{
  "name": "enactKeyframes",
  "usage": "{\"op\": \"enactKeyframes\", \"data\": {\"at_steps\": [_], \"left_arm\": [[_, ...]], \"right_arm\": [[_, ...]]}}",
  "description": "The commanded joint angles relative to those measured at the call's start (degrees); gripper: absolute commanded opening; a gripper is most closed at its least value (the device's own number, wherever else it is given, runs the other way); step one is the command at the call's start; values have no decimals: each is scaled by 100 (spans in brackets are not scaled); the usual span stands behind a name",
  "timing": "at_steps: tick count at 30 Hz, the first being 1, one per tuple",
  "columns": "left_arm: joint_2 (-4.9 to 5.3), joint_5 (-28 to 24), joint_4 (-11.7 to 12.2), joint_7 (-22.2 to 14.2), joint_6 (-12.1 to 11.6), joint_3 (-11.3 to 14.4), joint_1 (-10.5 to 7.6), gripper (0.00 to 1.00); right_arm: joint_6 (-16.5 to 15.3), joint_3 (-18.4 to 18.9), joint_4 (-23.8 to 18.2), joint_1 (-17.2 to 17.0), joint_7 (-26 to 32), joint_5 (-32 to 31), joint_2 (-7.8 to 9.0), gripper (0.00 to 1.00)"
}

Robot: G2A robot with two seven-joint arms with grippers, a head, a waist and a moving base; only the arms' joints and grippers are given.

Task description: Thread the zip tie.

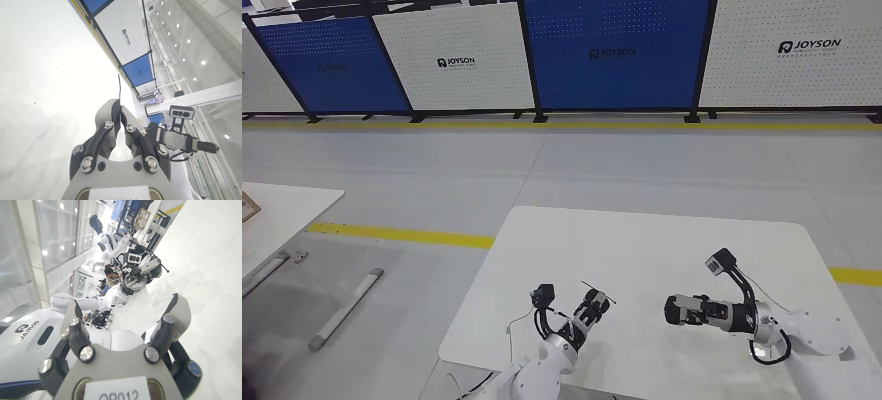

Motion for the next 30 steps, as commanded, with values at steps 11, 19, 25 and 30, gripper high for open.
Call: {"op": "enactKeyframes", "data": {"at_steps": [11, 19, 25, 30], "left_arm": [[-31, -17, 237, -27, 92, 39, -135, 0], [-17, -481, -440, -92, -839, -216, 112, 0], [52, -1059, -1357, -404, -1868, -597, 606, 0], [103, -1317, -2005, -719, -2529, -772, 1023, 0]], "right_arm": [[0, 0, 0, 0, 0, 0, 0, 100], [0, 0, 0, 0, 0, 0, 0, 100], [0, 0, 0, 0, 0, 0, 0, 100], [0, 0, 0, 0, 0, 0, 0, 100]]}}
